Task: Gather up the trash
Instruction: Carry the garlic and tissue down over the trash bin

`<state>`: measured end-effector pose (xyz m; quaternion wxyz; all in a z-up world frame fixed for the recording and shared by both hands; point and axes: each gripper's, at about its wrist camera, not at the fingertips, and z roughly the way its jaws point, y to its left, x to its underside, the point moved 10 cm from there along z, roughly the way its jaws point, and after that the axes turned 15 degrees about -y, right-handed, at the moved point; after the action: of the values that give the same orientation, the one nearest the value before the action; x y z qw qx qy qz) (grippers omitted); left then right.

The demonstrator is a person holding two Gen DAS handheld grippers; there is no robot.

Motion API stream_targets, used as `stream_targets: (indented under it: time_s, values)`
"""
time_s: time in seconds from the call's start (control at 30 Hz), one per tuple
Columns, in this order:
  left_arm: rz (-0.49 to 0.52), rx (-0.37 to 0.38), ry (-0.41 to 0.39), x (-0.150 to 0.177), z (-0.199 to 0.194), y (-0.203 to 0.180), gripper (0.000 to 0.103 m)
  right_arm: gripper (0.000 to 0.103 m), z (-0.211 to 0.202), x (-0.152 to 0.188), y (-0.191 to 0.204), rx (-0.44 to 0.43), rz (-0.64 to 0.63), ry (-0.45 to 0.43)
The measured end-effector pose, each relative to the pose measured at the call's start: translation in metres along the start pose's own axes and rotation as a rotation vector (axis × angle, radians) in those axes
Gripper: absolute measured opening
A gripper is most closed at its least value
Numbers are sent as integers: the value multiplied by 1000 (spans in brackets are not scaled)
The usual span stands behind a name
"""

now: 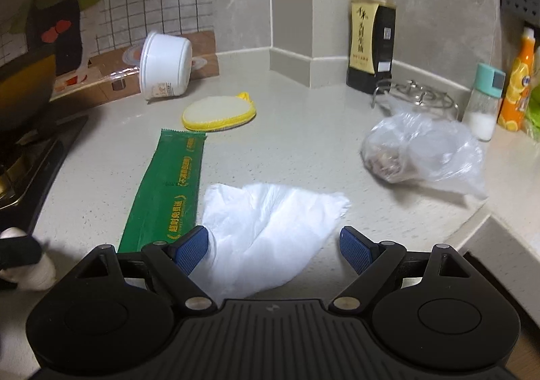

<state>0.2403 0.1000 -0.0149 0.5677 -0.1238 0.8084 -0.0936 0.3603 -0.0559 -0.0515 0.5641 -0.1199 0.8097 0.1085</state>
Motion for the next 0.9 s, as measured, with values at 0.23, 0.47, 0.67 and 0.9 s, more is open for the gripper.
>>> stream_targets:
  time_s: [0.23,0.47,0.67,0.9]
  values:
    - [-36,41,-12,0,-8,3,60,74,2,4,7,21,-33,20]
    - [-43,42,-26,-3,-17,6,60,14,-14,4,43,-96,-95,32]
    - [-55,67,-57,-8,-32,0,60,9,-37,-4,50,-168,-23,10]
    - [-19,168,-66,-8,-37,-42,60,9,-87,-28,21,-168,53,-100]
